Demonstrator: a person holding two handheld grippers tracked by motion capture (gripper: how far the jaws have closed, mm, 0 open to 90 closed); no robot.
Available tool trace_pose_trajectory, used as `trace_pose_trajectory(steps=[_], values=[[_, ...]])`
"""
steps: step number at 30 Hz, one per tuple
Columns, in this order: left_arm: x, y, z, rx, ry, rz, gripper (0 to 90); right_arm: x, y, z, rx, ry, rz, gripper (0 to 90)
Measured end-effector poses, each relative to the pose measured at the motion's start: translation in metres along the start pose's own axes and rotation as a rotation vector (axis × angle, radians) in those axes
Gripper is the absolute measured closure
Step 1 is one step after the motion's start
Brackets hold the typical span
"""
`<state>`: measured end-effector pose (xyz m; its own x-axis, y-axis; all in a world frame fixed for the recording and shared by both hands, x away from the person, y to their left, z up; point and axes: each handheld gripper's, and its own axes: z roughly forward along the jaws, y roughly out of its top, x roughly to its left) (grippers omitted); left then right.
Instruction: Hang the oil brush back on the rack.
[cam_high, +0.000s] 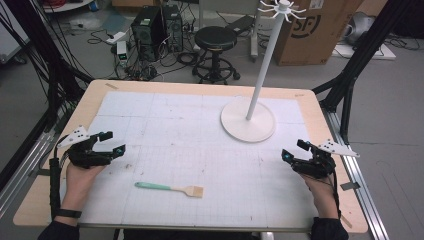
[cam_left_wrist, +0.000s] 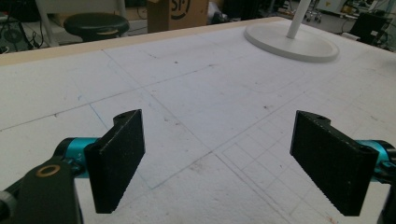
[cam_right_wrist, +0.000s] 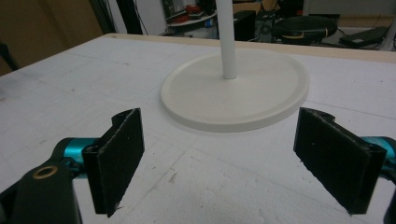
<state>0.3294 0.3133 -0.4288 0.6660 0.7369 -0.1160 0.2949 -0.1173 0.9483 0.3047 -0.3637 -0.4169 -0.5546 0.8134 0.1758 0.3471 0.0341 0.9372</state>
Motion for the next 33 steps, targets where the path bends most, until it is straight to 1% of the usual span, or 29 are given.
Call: trace_pose_trajectory(steps=[3, 5, 10, 11, 13, 14, 15, 16, 17, 18, 19, 21, 22, 24, 27, 31, 32, 33], values=[[0.0, 0.0, -0.001, -0.005, -0.011, 0.001, 18.5, 0.0, 0.0, -0.001, -0.005, 0.001, 0.001, 15.4], [0.0, 0.001, -0.001, -0.005, -0.016, 0.001, 18.5, 0.001, 0.001, 0.0, -0.003, 0.01, -0.003, 15.4], [0.0, 0.001, -0.002, -0.009, -0.031, 0.007, 18.7, 0.004, 0.003, 0.001, -0.002, 0.026, -0.02, 15.4], [0.0, 0.001, -0.002, -0.006, -0.035, 0.009, 18.6, 0.007, 0.005, 0.002, -0.005, 0.038, -0.026, 15.4], [0.0, 0.0, -0.003, 0.004, -0.041, 0.014, 18.6, 0.008, 0.006, 0.003, -0.005, 0.042, -0.032, 15.4], [0.0, 0.0, -0.003, 0.008, -0.046, 0.015, 18.6, 0.012, 0.008, 0.005, -0.004, 0.064, -0.039, 15.4], [0.0, 0.0, -0.004, 0.013, -0.049, 0.018, 18.6, 0.012, 0.008, 0.005, -0.004, 0.064, -0.039, 15.4], [-0.001, -0.001, -0.004, 0.014, -0.053, 0.018, 18.6, 0.014, 0.009, 0.006, -0.002, 0.074, -0.046, 15.4], [0.0, -0.001, -0.004, 0.018, -0.059, 0.021, 18.5, 0.016, 0.011, 0.007, 0.002, 0.086, -0.05, 15.4], [0.0, -0.002, -0.005, 0.022, -0.068, 0.019, 18.4, 0.021, 0.014, 0.01, 0.003, 0.105, -0.066, 15.4], [0.0, -0.004, -0.005, 0.036, -0.074, 0.023, 18.4, 0.023, 0.016, 0.012, 0.003, 0.114, -0.075, 15.4], [0.0, -0.004, -0.006, 0.038, -0.075, 0.027, 18.3, 0.026, 0.017, 0.014, 0.003, 0.122, -0.079, 15.4], [0.001, -0.005, -0.006, 0.035, -0.079, 0.023, 18.3, 0.031, 0.02, 0.018, 0.005, 0.141, -0.092, 15.4], [0.002, -0.005, -0.007, 0.028, -0.084, 0.015, 18.3, 0.037, 0.021, 0.024, 0.011, 0.156, -0.107, 15.4], [0.002, -0.006, -0.005, 0.034, -0.084, 0.016, 18.3, 0.045, 0.023, 0.032, 0.025, 0.18, -0.124, 15.4], [0.0, -0.008, -0.002, 0.054, -0.087, 0.017, 18.3, 0.055, 0.024, 0.043, 0.032, 0.211, -0.137, 15.4], [0.0, -0.01, 0.0, 0.057, -0.08, 0.015, 18.3, 0.058, 0.024, 0.045, 0.038, 0.22, -0.135, 15.4], [0.0, -0.012, 0.001, 0.05, -0.074, 0.013, 18.3, 0.06, 0.024, 0.048, 0.039, 0.229, -0.142, 15.5]])
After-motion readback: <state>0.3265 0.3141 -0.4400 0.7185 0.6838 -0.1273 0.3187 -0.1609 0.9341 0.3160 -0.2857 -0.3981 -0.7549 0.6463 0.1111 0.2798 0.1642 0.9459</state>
